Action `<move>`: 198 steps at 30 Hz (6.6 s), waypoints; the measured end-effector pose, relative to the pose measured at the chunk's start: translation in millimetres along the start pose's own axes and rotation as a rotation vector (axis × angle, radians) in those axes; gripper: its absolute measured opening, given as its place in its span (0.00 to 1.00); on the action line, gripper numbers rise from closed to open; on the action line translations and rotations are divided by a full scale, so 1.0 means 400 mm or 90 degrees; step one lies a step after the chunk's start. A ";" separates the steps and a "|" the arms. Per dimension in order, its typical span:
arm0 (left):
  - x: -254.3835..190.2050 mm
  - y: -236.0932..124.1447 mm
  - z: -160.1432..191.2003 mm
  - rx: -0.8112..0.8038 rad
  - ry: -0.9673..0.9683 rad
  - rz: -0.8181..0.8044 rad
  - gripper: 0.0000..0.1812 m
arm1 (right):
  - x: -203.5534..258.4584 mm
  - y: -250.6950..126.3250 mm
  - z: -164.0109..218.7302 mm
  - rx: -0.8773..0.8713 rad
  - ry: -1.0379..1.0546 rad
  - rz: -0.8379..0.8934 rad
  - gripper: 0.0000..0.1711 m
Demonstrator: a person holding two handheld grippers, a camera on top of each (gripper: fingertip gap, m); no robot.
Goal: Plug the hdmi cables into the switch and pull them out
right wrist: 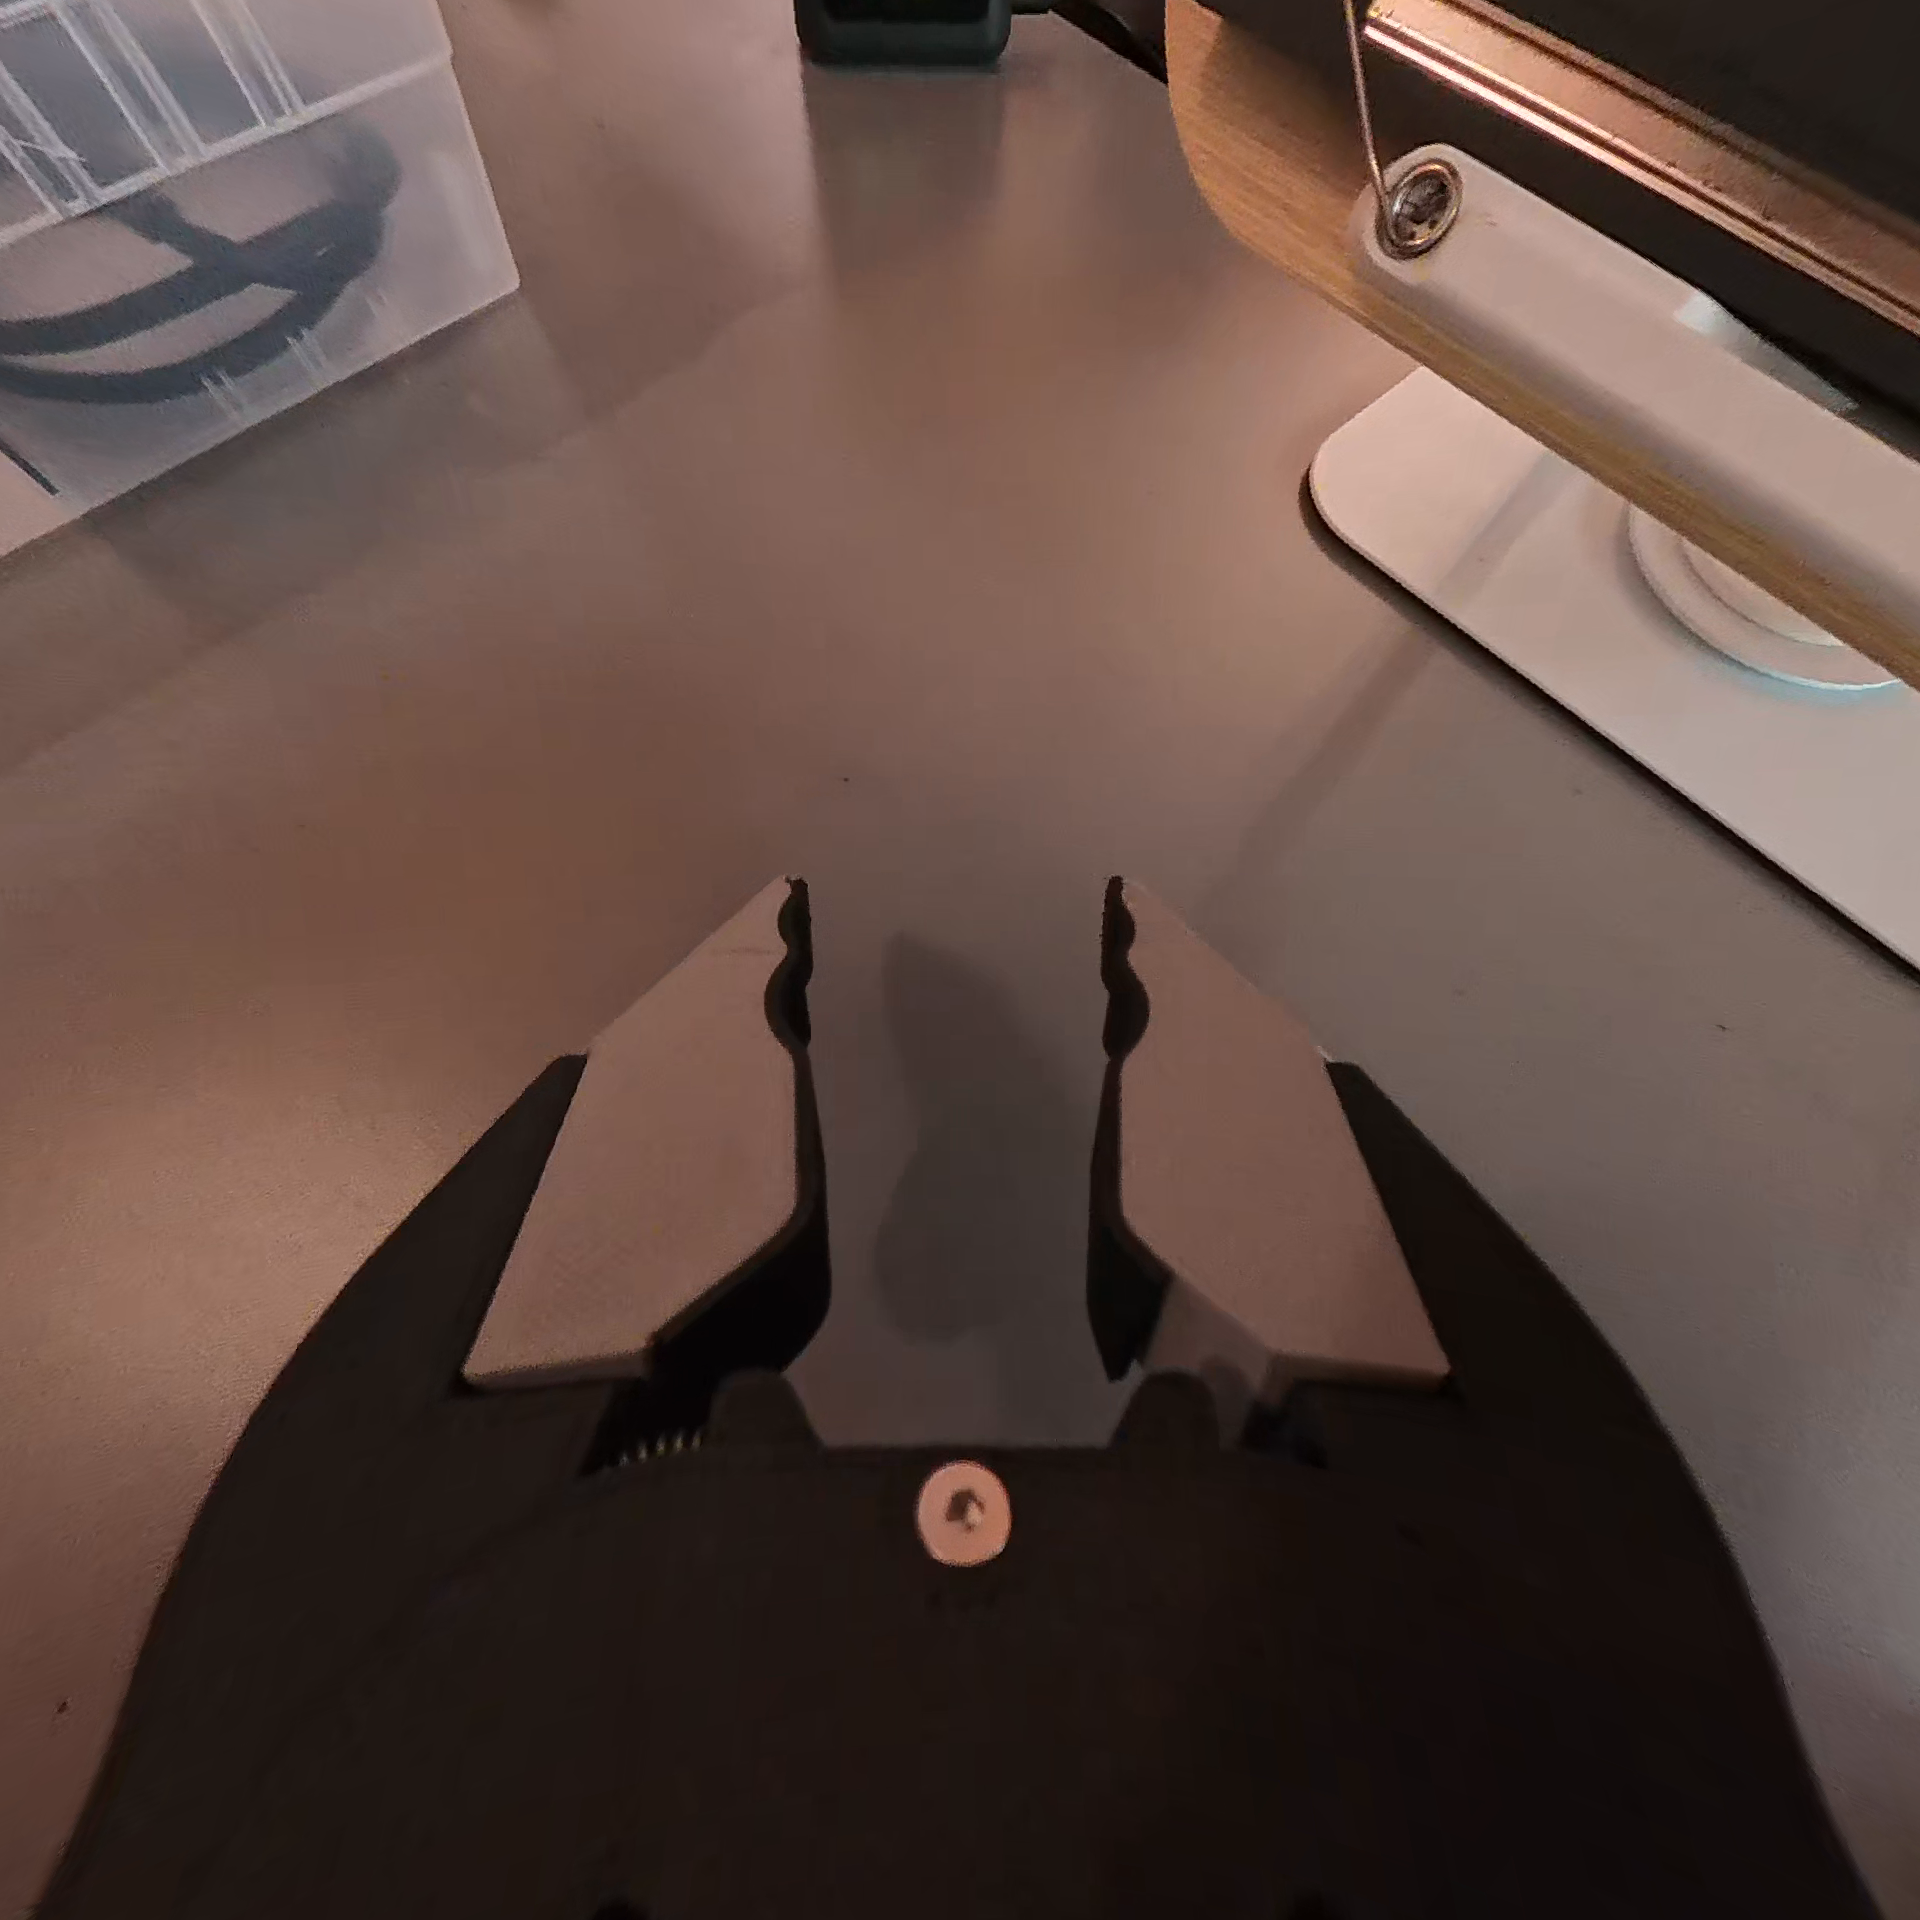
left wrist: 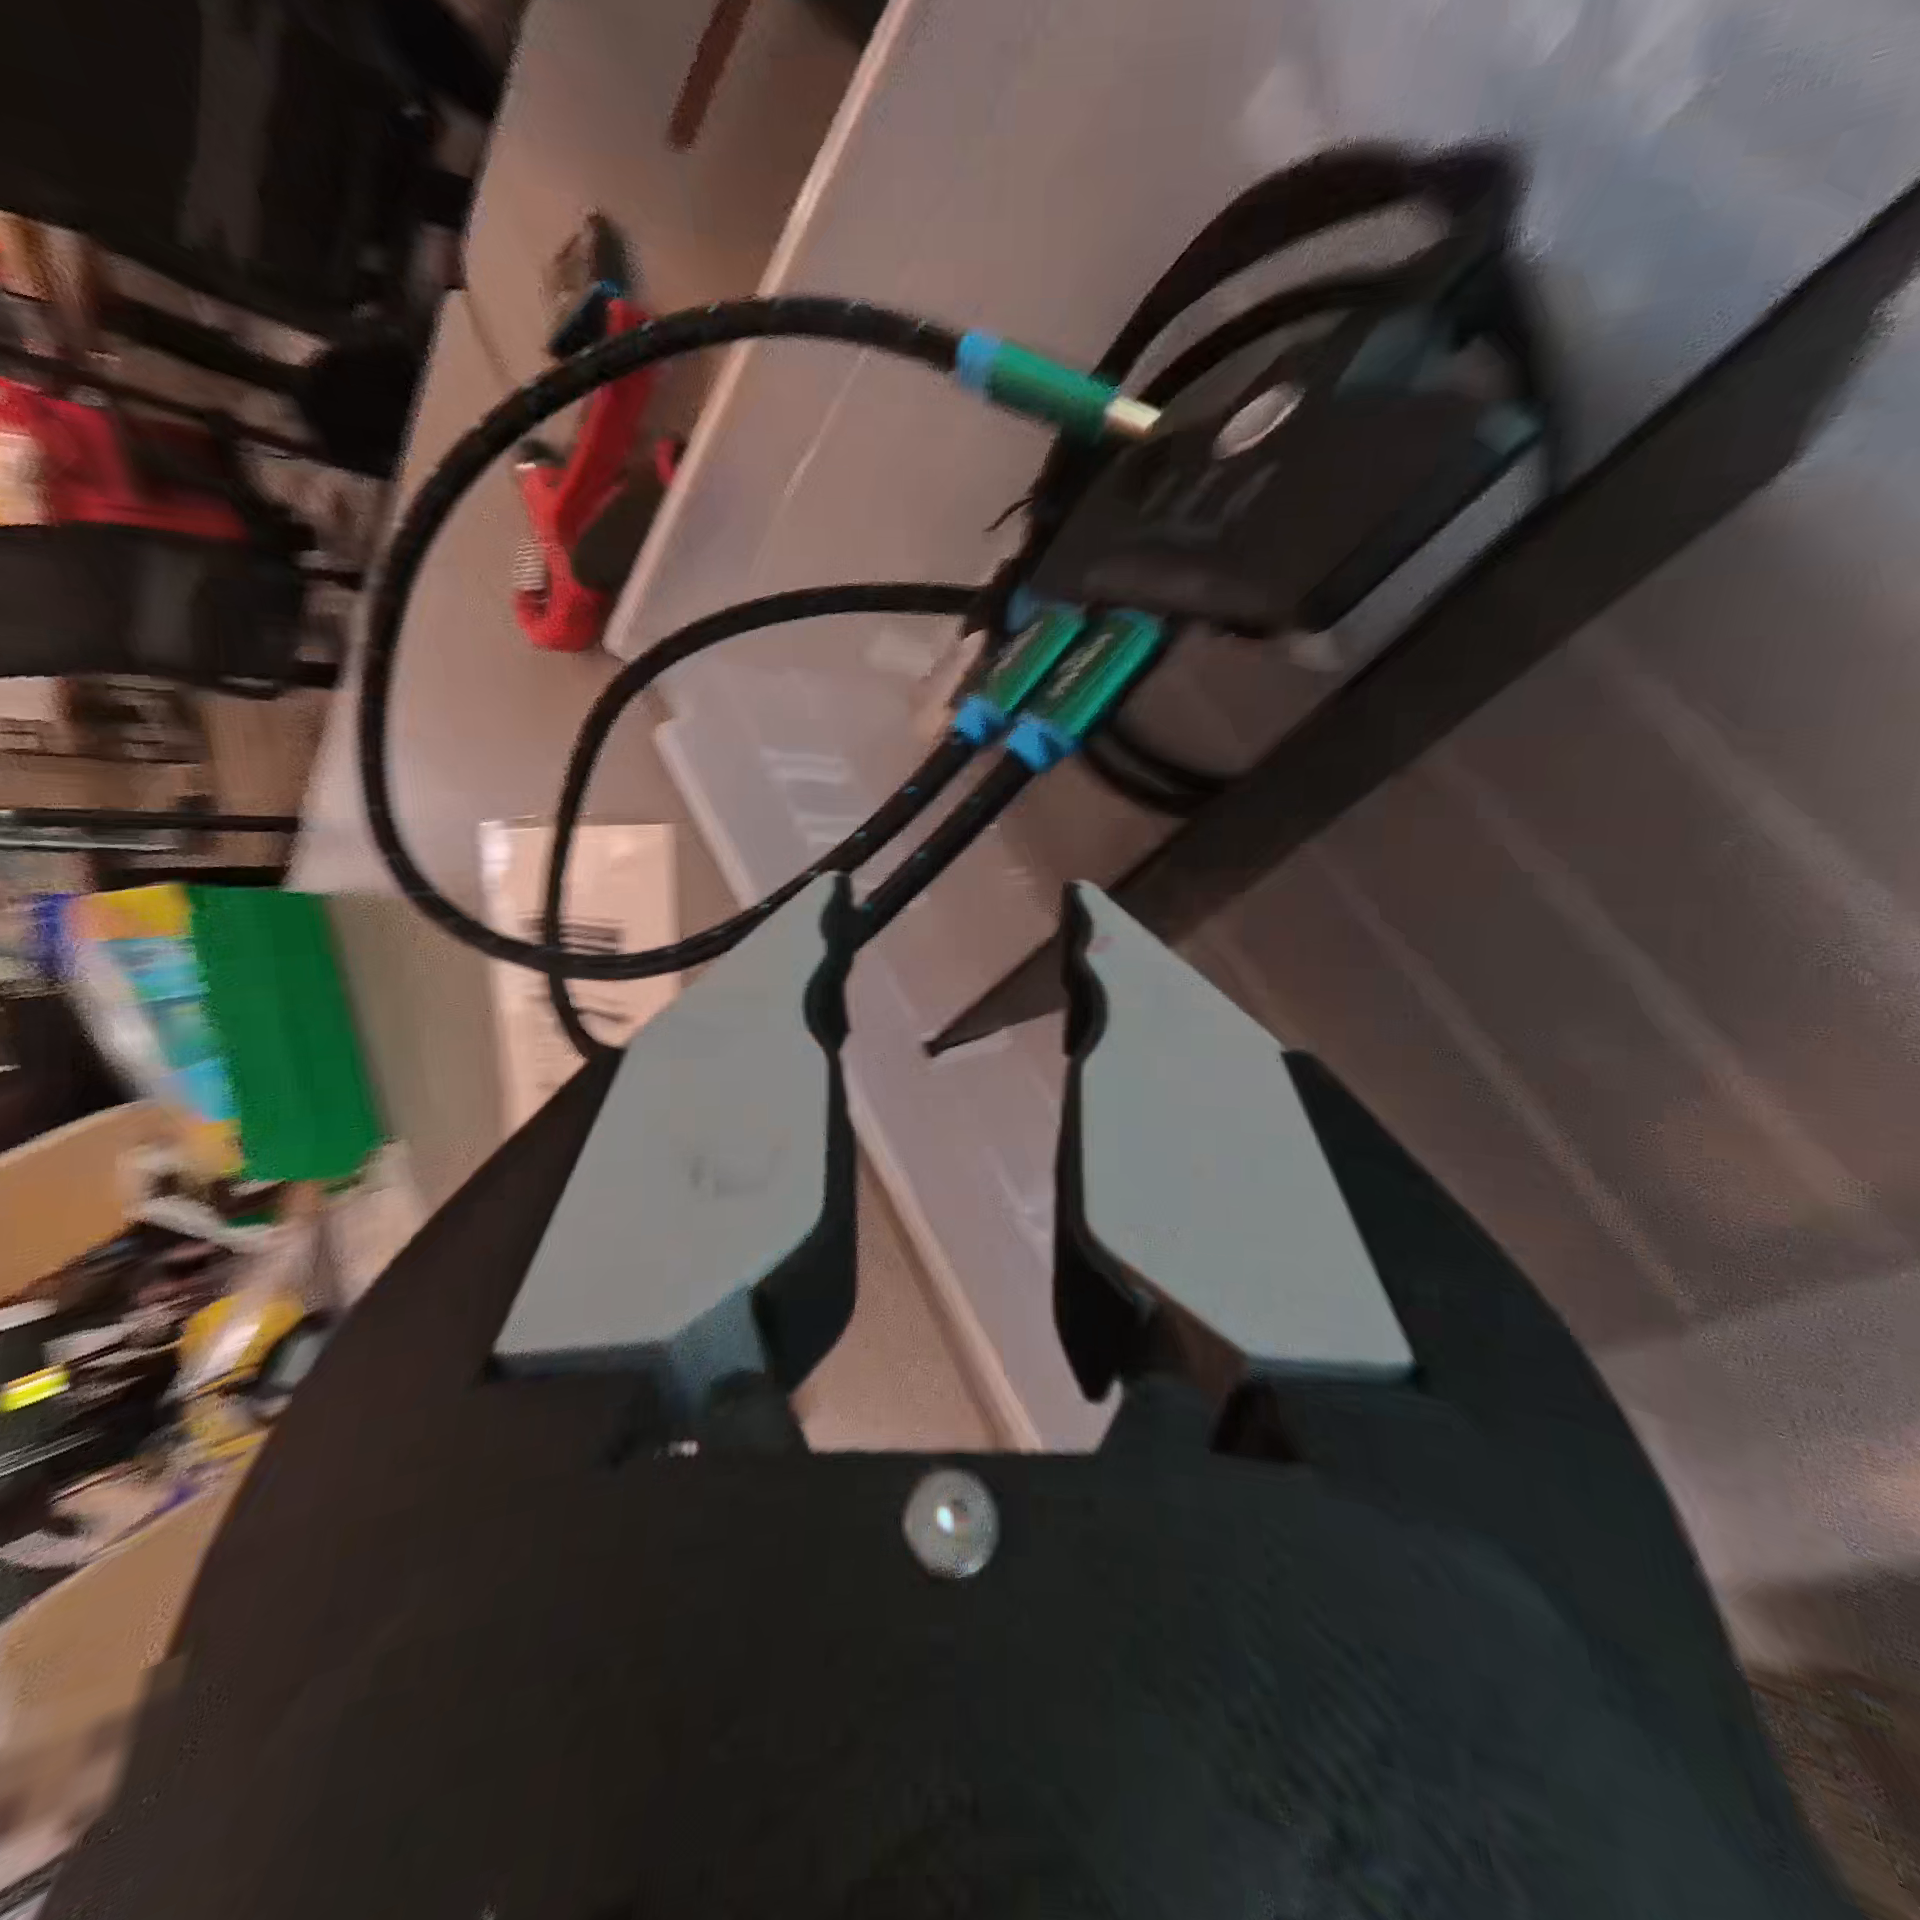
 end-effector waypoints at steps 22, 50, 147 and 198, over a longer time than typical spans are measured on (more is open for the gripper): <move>0.178 -0.465 -0.381 -0.314 0.381 -0.607 0.06 | -0.002 -0.053 -0.031 -0.134 0.049 -0.157 0.38; -0.219 -0.500 -0.458 -0.483 0.907 -0.577 0.03 | -0.114 -0.306 -0.041 -0.674 0.165 -0.487 0.48; -0.470 -0.233 -0.454 -0.566 -0.159 0.497 0.26 | -0.066 -0.206 -0.042 -0.678 0.266 -0.692 0.09; -0.525 0.006 -0.491 -0.524 -0.262 0.934 0.12 | -0.099 -0.242 -0.024 -0.420 0.002 -0.382 0.00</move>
Point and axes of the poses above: each gripper's, where its closed fingertips meet, y out along the fingers, z out of its underside, x = y × z across the jaws, the point moved 10 cm from there along -y, back along the fingers, and after that the axes turned 9 degrees about -y, right-handed, at the moved point
